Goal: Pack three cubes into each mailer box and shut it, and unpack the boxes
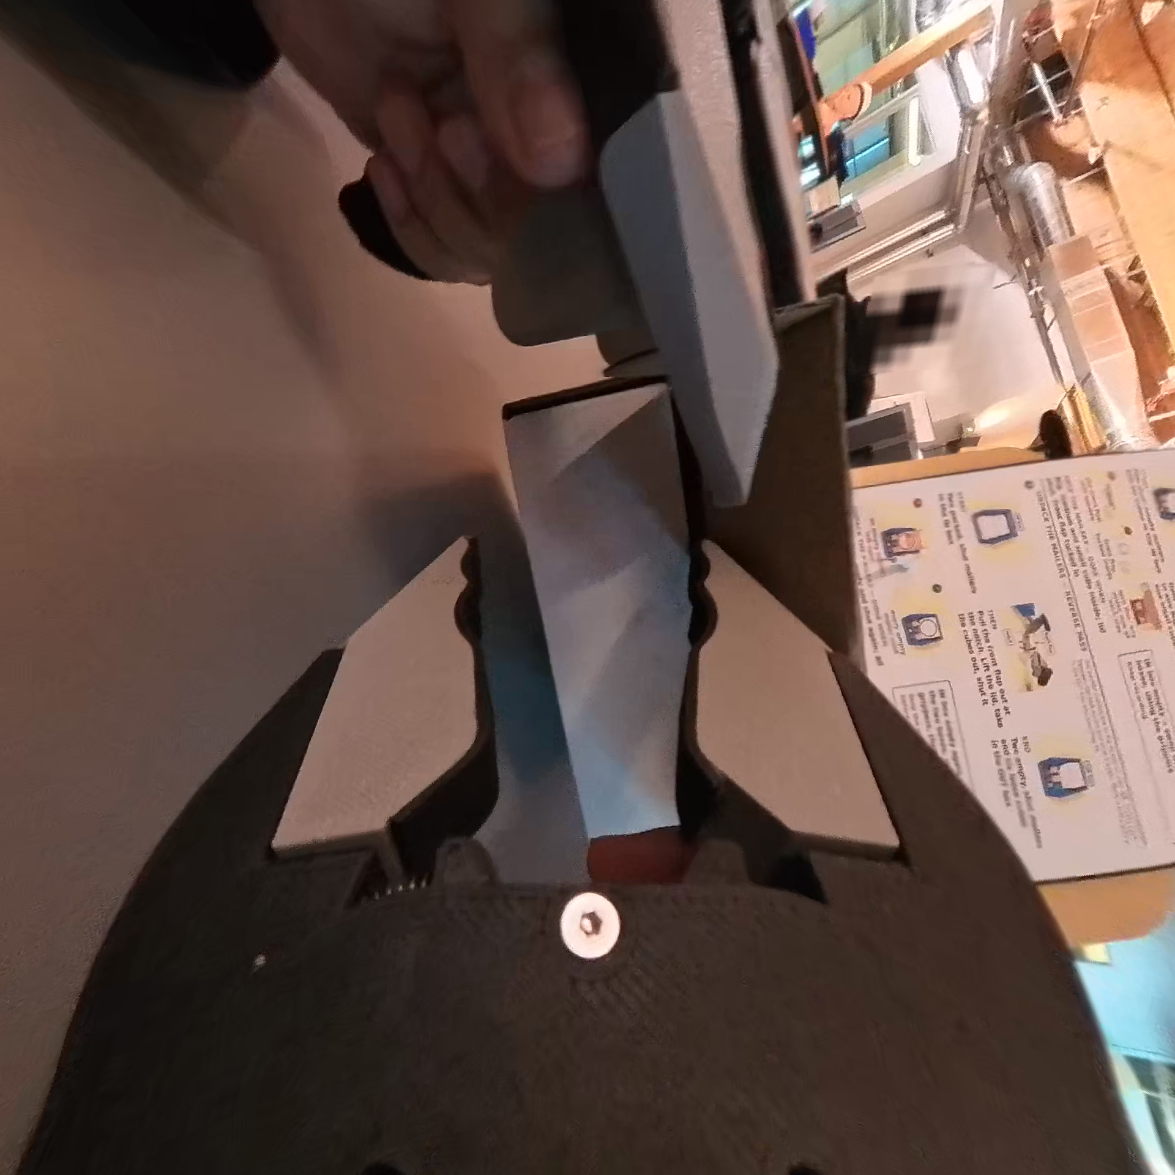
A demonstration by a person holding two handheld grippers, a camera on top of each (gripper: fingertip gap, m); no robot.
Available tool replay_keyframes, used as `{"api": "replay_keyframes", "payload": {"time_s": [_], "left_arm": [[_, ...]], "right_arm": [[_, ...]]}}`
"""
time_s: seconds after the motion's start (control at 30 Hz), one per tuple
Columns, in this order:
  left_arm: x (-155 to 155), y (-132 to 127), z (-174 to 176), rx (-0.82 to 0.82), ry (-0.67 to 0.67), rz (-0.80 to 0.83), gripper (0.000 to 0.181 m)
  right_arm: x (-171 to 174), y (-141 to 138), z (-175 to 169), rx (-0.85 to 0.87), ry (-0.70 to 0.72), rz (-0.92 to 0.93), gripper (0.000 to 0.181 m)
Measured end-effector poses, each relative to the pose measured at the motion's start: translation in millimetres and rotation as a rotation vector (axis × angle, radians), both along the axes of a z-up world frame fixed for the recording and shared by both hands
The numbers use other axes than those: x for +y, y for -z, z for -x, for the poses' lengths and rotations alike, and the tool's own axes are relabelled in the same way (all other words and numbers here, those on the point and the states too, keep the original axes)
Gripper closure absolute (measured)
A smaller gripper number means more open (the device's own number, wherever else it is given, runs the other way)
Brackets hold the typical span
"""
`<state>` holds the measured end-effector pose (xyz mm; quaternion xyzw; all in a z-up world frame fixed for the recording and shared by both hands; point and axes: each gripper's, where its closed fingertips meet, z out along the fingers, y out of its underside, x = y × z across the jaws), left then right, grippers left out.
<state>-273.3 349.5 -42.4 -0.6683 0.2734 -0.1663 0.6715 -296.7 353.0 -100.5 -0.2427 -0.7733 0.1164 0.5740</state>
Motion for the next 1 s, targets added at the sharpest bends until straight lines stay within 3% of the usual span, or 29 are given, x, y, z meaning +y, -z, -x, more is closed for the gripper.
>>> {"api": "replay_keyframes", "payload": {"time_s": [0.13, 0.23, 0.37, 0.57, 0.7, 0.8, 1.0], "left_arm": [[-0.3, -0.2, 1.0, -0.015, 0.005, 0.01, 0.154], [-2.0, -5.2, -0.6, -0.053, 0.025, 0.0, 0.154], [-5.2, -18.5, 5.3, -0.13, 0.03, -0.028, 0.154], [-7.0, -23.2, 8.1, -0.169, 0.038, -0.03, 0.154], [-8.5, -23.8, 6.1, -0.178, 0.056, -0.026, 0.154], [-9.8, -25.9, 5.8, -0.195, 0.068, -0.026, 0.154], [-7.2, -35.1, 19.2, -0.226, 0.003, -0.067, 0.153]], "right_arm": [[-2.6, 5.4, -0.4, -0.031, -0.002, 0.001, 0.115], [-5.5, 15.2, -4.7, -0.098, -0.025, 0.035, 0.136], [-1.5, 35.3, -6.0, -0.187, -0.006, -0.009, 0.129], [-7.6, 22.4, -3.9, -0.124, -0.03, 0.029, 0.13], [-5.0, 30.9, -5.3, -0.168, -0.022, 0.04, 0.133], [-3.8, 40.8, -8.0, -0.222, -0.019, 0.028, 0.156], [-10.3, 42.8, -12.3, -0.257, -0.062, 0.038, 0.162]]}}
